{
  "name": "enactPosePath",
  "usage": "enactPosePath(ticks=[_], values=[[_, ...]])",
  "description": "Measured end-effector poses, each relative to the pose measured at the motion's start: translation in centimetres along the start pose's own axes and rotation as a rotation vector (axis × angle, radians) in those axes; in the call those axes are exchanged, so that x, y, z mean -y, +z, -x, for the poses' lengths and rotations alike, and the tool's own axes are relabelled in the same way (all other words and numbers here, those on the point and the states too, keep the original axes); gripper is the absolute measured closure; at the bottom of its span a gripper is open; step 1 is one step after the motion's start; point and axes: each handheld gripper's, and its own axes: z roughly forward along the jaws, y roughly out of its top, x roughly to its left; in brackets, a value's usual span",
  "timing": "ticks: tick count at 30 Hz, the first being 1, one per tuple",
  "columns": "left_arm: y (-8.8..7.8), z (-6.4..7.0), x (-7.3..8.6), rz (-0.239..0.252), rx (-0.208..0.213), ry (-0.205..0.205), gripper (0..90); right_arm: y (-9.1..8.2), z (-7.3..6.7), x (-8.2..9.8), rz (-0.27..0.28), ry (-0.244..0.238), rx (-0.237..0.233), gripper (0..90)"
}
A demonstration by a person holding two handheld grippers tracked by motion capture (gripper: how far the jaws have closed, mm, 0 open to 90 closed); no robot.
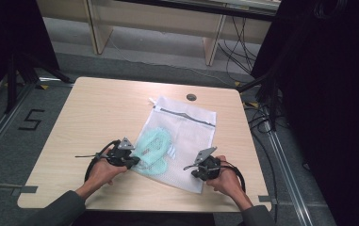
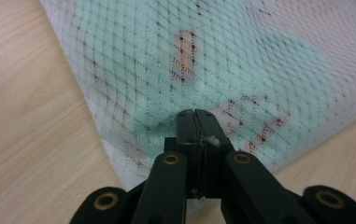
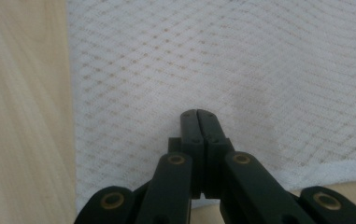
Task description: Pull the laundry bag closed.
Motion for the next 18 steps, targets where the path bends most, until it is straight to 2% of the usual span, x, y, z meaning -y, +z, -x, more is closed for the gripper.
enactPosePath(ticks=[2, 3, 4, 5, 6, 7, 8, 11, 13, 18], values=[[-0.2, -0.6, 0.0, -0.013, -0.011, 0.015, 88.5, 0.1, -0.3, -0.2, -0.002, 0.000, -0.003, 90.0], [-0.1, -0.6, 0.0, -0.010, -0.011, -0.007, 88.5, 0.2, -0.5, -0.4, 0.000, -0.003, -0.006, 90.0], [-0.2, -0.8, 0.0, -0.010, -0.015, -0.004, 88.6, 0.3, -0.5, -0.6, 0.004, -0.038, -0.007, 90.0], [-0.2, -0.9, 0.0, -0.013, -0.020, -0.001, 88.7, 0.3, -0.8, -0.7, -0.003, -0.037, -0.010, 90.0], [-0.2, -0.9, 0.0, -0.013, -0.020, -0.001, 88.8, 0.5, -0.8, -0.9, 0.004, -0.067, -0.018, 90.0], [-0.2, -1.2, 0.0, -0.014, -0.025, -0.009, 88.8, 0.5, -1.1, -1.0, -0.003, -0.051, -0.018, 90.0], [-0.2, -1.3, 0.1, -0.005, -0.028, -0.018, 88.8, 0.5, -1.3, -1.2, -0.004, -0.055, -0.019, 90.0], [-0.4, -1.7, 0.0, -0.015, -0.031, -0.011, 88.9, 0.8, -1.7, -1.5, 0.005, -0.066, -0.027, 90.0], [-0.4, -2.1, 0.1, -0.009, -0.042, -0.029, 89.0, 0.9, -2.1, -1.8, 0.007, -0.079, -0.035, 90.0], [-0.4, -3.0, 0.0, -0.012, -0.056, -0.030, 89.0, 1.3, -2.9, -2.6, 0.007, -0.103, -0.052, 90.0]])
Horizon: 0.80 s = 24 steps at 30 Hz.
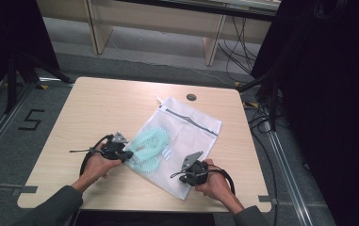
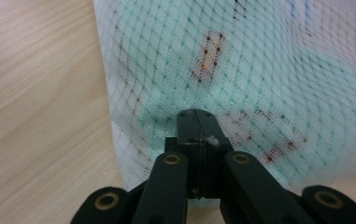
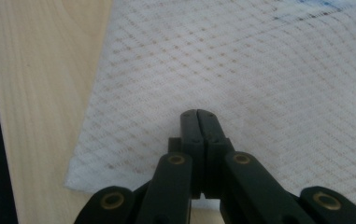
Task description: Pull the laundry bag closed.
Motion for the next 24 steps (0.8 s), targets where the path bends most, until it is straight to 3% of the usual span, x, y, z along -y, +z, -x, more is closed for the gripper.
enactPosePath(ticks=[1, 3, 4, 6, 9, 11, 12, 14, 16, 18, 21, 22, 24], values=[[-0.1, -0.2, -0.1, -0.016, 0.000, 0.001, 89.0, 0.1, -0.2, -0.2, 0.004, -0.003, -0.004, 90.0], [0.2, -0.5, -0.3, -0.003, -0.011, -0.001, 89.0, 0.4, -0.5, -0.7, 0.005, -0.009, -0.013, 90.0], [0.1, -0.9, -0.5, -0.033, 0.003, 0.004, 89.0, 0.5, -0.8, -1.1, 0.004, -0.013, -0.020, 90.0], [0.1, -1.1, -0.6, -0.033, -0.003, 0.012, 89.0, 0.7, -1.0, -1.3, 0.007, -0.018, -0.018, 90.0], [0.5, -1.5, -0.6, 0.001, -0.021, -0.015, 89.1, 1.3, -1.9, -2.3, 0.016, -0.044, -0.032, 90.0], [0.4, -1.6, -0.6, -0.002, -0.022, -0.012, 89.1, 1.4, -2.1, -2.5, 0.015, -0.047, -0.033, 90.0], [0.3, -2.0, -0.8, -0.030, -0.015, 0.013, 89.1, 1.7, -2.5, -3.1, 0.016, -0.065, -0.044, 90.0], [0.5, -2.2, -0.8, -0.004, -0.028, -0.004, 89.1, 1.9, -2.8, -3.5, 0.014, -0.077, -0.051, 90.0], [0.4, -2.4, -0.9, -0.019, -0.019, 0.008, 89.1, 2.1, -3.0, -3.7, 0.019, -0.070, -0.058, 90.0], [0.6, -2.7, -1.0, -0.007, -0.028, 0.002, 89.1, 2.2, -3.3, -4.0, 0.021, -0.081, -0.063, 90.0], [0.7, -3.0, -1.3, -0.014, -0.080, 0.028, 89.1, 2.5, -3.8, -4.5, 0.028, -0.089, -0.076, 90.0], [0.8, -3.0, -1.4, -0.018, -0.077, 0.019, 89.0, 2.8, -4.0, -4.9, 0.033, -0.114, -0.073, 90.0], [1.1, -3.3, -1.6, -0.012, -0.086, 0.015, 89.1, 3.0, -4.4, -5.2, 0.034, -0.105, -0.089, 90.0]])
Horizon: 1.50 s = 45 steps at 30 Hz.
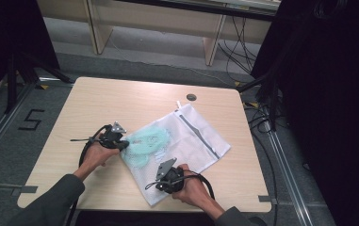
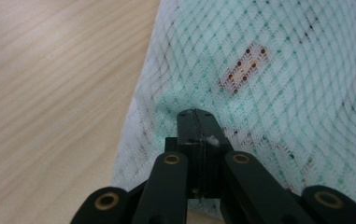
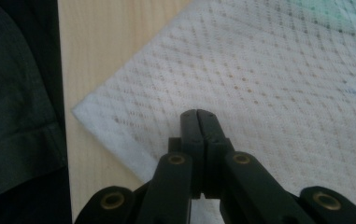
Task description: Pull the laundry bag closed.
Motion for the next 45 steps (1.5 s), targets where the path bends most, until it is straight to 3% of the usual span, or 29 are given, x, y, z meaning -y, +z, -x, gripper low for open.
enactPosePath(ticks=[2, 3, 6, 7, 8, 12, 14, 15, 16, 18, 19, 20, 21, 22, 23, 24, 25, 27, 29, 30, 31, 33, 35, 36, 37, 38, 39, 42, 45], values=[[0.0, -0.1, -0.1, -0.006, -0.004, 0.004, 89.0, 0.1, -0.1, -0.1, 0.001, 0.003, -0.004, 90.0], [0.2, -0.2, -0.2, 0.009, -0.020, 0.012, 89.0, 0.4, -0.2, -0.6, 0.009, -0.019, -0.008, 90.0], [0.5, -0.2, -0.4, 0.016, -0.063, 0.023, 88.8, 0.7, -0.7, -1.0, 0.013, 0.002, -0.020, 90.0], [0.5, -0.2, -0.4, 0.016, -0.063, 0.023, 88.8, 0.8, -0.6, -1.2, 0.018, -0.011, -0.018, 90.0], [0.7, -0.3, -0.7, 0.002, -0.080, 0.049, 88.8, 1.0, -0.6, -1.3, 0.023, -0.018, -0.023, 90.0], [0.8, -0.2, -0.8, 0.010, -0.088, 0.055, 88.7, 1.0, -0.5, -1.4, 0.029, -0.013, -0.022, 90.0], [0.3, -0.1, -0.9, 0.030, -0.101, 0.071, 89.2, 0.3, 0.0, -1.2, 0.066, -0.012, -0.015, 90.0], [0.1, 0.0, -0.9, 0.046, -0.105, 0.058, 89.3, -0.8, 0.7, -0.9, 0.094, 0.007, 0.010, 90.0], [-0.3, 0.0, -1.1, 0.060, -0.101, 0.061, 89.3, -0.8, 0.7, -0.9, 0.094, 0.007, 0.010, 90.0], [-1.5, 0.6, -1.3, 0.101, -0.076, 0.043, 89.3, -2.3, 2.0, -0.1, 0.112, 0.050, 0.062, 90.0], [-1.9, 0.9, -1.3, 0.100, -0.058, 0.049, 89.2, -3.7, 3.6, 1.5, 0.113, 0.093, 0.124, 90.0], [-2.5, 1.3, -1.2, 0.088, -0.028, 0.071, 89.1, -4.2, 4.4, 2.4, 0.099, 0.119, 0.137, 90.0], [-3.0, 2.9, -0.6, 0.116, 0.036, 0.046, 89.2, -4.6, 5.0, 3.4, 0.081, 0.137, 0.172, 90.0], [-3.1, 3.8, -0.3, 0.100, 0.075, 0.058, 89.1, -4.9, 5.6, 4.4, 0.066, 0.161, 0.192, 90.0], [-3.1, 3.8, -0.3, 0.100, 0.075, 0.058, 89.1, -4.9, 5.6, 4.4, 0.066, 0.161, 0.192, 90.0], [-3.2, 4.8, 0.1, 0.084, 0.106, 0.078, 89.1, -5.2, 6.2, 5.3, 0.053, 0.181, 0.206, 90.0], [-3.1, 6.0, 0.7, 0.063, 0.165, 0.088, 88.9, -5.4, 6.6, 6.0, 0.046, 0.199, 0.223, 90.0], [-2.8, 7.4, 1.2, 0.028, 0.212, 0.127, 88.4, -5.8, 7.3, 7.1, 0.034, 0.239, 0.234, 90.0], [-2.2, 8.2, 1.4, 0.003, 0.204, 0.159, 88.5, -5.9, 7.5, 7.5, 0.025, 0.263, 0.233, 90.0], [-2.0, 8.5, 1.5, 0.000, 0.212, 0.140, 88.9, -5.9, 7.6, 7.5, 0.011, 0.252, 0.229, 90.0], [-1.7, 8.6, 1.4, -0.014, 0.213, 0.158, 89.2, -5.8, 7.7, 7.6, 0.015, 0.249, 0.234, 90.0], [-1.5, 8.8, 1.5, -0.020, 0.206, 0.178, 89.4, -5.6, 7.7, 7.7, -0.016, 0.242, 0.221, 90.0], [-1.4, 8.8, 1.5, -0.021, 0.210, 0.149, 89.5, -5.2, 7.7, 7.7, -0.029, 0.221, 0.212, 90.0], [-1.6, 8.3, 1.5, -0.043, 0.219, 0.179, 89.6, -5.2, 7.5, 7.7, -0.043, 0.239, 0.212, 90.0], [-1.5, 8.3, 1.5, -0.020, 0.223, 0.144, 89.6, -4.9, 7.4, 7.7, -0.052, 0.236, 0.212, 90.0], [-1.5, 8.0, 1.5, -0.029, 0.222, 0.159, 89.6, -4.8, 7.4, 7.6, -0.049, 0.226, 0.211, 90.0], [-1.6, 7.8, 1.6, -0.028, 0.214, 0.138, 89.6, -4.8, 7.3, 7.5, -0.057, 0.228, 0.210, 90.0], [-1.6, 7.6, 1.7, -0.018, 0.207, 0.130, 89.6, -4.7, 7.2, 7.4, -0.058, 0.230, 0.210, 90.0], [-1.6, 7.2, 1.7, -0.020, 0.198, 0.119, 89.6, -4.5, 6.6, 6.9, -0.062, 0.192, 0.195, 90.0]])
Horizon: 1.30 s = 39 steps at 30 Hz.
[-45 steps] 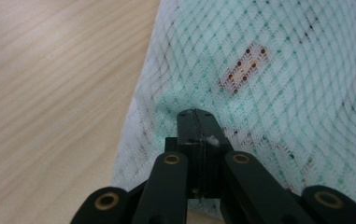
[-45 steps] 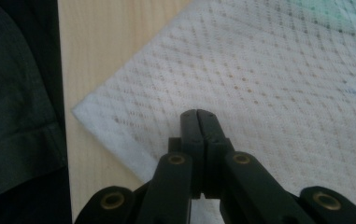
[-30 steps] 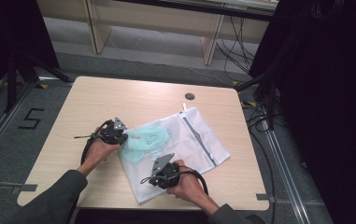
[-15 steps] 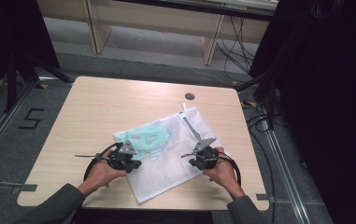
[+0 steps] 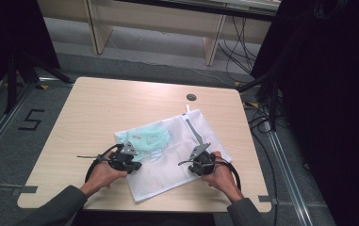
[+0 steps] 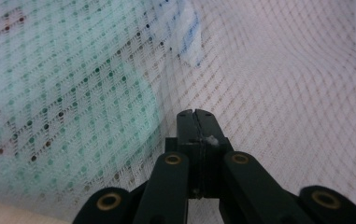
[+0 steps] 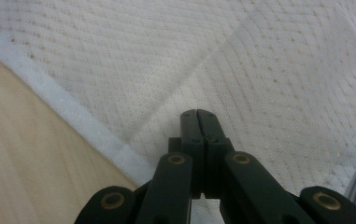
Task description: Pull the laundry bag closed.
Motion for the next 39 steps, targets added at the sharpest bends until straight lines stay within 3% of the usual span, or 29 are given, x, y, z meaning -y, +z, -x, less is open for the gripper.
enactPosePath(ticks=[3, 4, 13, 18, 22, 30, 32, 34, 35, 36, 37, 39], values=[[-0.2, -0.2, 0.1, -0.009, -0.013, 0.007, 89.6, 0.1, -0.4, -0.2, 0.002, -0.002, -0.009, 90.0], [-0.3, -0.6, 0.2, -0.003, -0.017, -0.011, 89.6, 0.2, -0.7, -0.4, 0.001, -0.021, -0.011, 90.0], [-0.8, -1.8, 0.5, -0.014, -0.043, 0.007, 89.6, 0.6, -2.2, -1.4, 0.015, -0.064, -0.032, 90.0], [-1.1, -2.1, 0.8, -0.017, -0.045, 0.002, 89.7, 0.8, -2.7, -1.7, 0.019, -0.077, -0.042, 90.0], [-1.7, -2.6, 1.3, -0.035, -0.034, 0.028, 89.6, 1.1, -3.9, -2.4, 0.031, -0.095, -0.068, 90.0], [-2.8, -3.5, 2.4, -0.039, -0.054, -0.003, 89.6, 1.8, -5.4, -3.7, 0.053, -0.134, -0.095, 90.0], [-3.0, -3.8, 2.5, -0.035, -0.053, 0.008, 89.6, 2.0, -5.8, -4.2, 0.056, -0.152, -0.102, 90.0], [-3.1, -3.8, 2.8, -0.039, -0.054, -0.015, 89.7, 2.1, -6.0, -4.4, 0.052, -0.166, -0.104, 90.0], [-3.3, -3.9, 2.8, -0.042, -0.057, 0.003, 89.7, 2.1, -6.1, -4.5, 0.055, -0.172, -0.104, 90.0], [-3.4, -3.9, 3.1, -0.036, -0.051, -0.019, 89.7, 2.1, -6.3, -4.5, 0.056, -0.163, -0.108, 90.0], [-3.6, -4.1, 3.1, -0.048, -0.062, -0.003, 89.6, 2.2, -6.4, -4.6, 0.058, -0.174, -0.111, 90.0], [-3.6, -4.0, 3.2, -0.037, -0.059, -0.010, 89.7, 2.2, -6.5, -4.6, 0.059, -0.164, -0.116, 90.0]])
